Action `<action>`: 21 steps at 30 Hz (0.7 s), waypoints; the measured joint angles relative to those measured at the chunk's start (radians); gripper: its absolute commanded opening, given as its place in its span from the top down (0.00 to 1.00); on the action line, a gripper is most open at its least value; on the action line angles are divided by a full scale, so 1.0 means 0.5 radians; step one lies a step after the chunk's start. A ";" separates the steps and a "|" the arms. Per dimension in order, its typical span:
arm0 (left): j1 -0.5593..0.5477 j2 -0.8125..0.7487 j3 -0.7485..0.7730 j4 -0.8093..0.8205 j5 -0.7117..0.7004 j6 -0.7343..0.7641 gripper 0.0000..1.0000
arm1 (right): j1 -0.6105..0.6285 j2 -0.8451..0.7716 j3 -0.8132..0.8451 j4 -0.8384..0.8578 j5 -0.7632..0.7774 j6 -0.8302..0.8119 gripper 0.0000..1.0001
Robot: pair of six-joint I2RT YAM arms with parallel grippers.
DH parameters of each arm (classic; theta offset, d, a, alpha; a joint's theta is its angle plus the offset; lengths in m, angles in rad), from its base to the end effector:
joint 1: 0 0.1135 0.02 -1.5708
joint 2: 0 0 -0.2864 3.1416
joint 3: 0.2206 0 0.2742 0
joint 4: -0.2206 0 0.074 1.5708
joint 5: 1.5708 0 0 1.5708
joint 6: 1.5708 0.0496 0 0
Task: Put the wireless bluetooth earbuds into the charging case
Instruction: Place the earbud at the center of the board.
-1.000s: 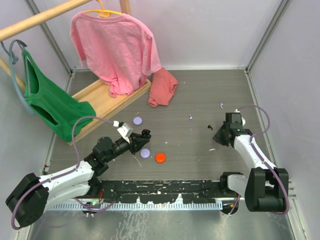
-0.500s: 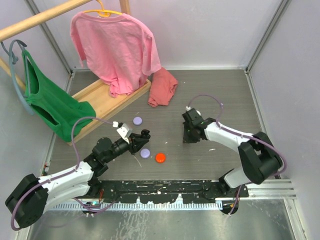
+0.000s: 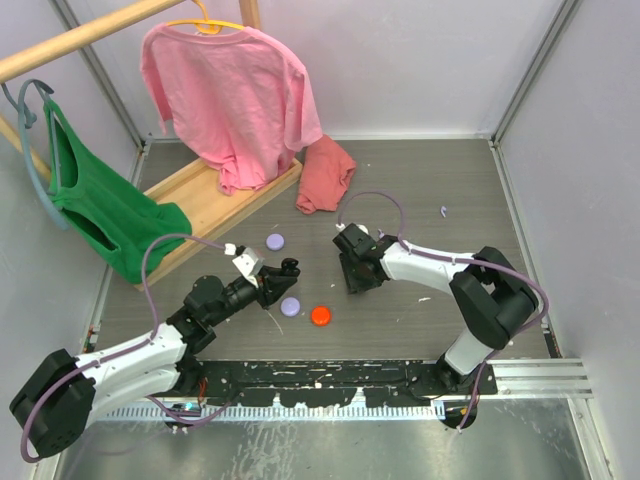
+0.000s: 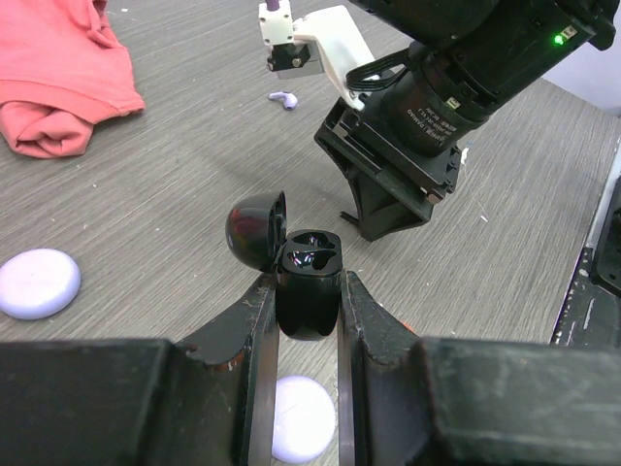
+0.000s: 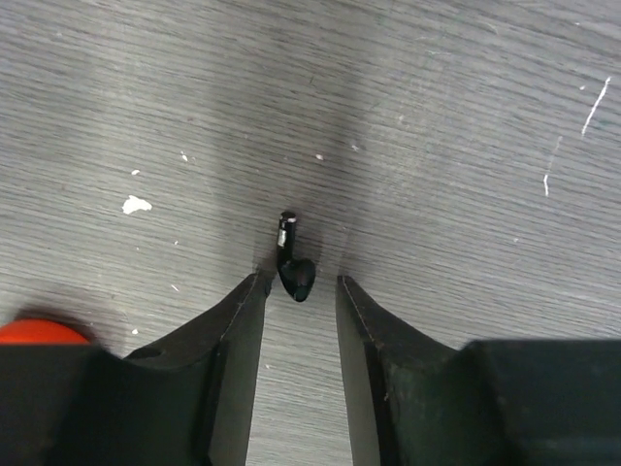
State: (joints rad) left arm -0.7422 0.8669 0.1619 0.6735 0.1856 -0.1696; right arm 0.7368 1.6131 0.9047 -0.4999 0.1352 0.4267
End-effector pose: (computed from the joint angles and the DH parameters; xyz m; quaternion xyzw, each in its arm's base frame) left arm 0.1412 -0.1419 0.2003 0.2638 0.6677 -0.3648 0.5928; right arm 0.2400 0.2087 0.1560 -0.1395 0.9715 0.0433 0.1868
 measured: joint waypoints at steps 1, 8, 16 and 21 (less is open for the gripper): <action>0.000 -0.002 0.000 0.000 -0.001 0.002 1.00 | 0.002 0.004 0.006 -0.015 0.011 -0.017 0.58; 0.000 -0.002 0.000 -0.005 -0.011 0.005 1.00 | 0.004 0.008 0.034 -0.115 0.120 -0.105 0.57; 0.000 -0.002 0.000 -0.011 -0.013 0.006 1.00 | 0.003 0.014 0.043 -0.133 0.321 -0.169 0.57; 0.000 -0.007 0.000 -0.016 -0.013 0.006 1.00 | -0.008 0.066 0.081 -0.124 0.415 -0.208 0.57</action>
State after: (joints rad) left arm -0.7422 0.8635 0.1619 0.6655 0.1791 -0.1665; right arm 0.7330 1.6459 0.9451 -0.5621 0.3428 0.3225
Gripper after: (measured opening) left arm 0.242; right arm 0.427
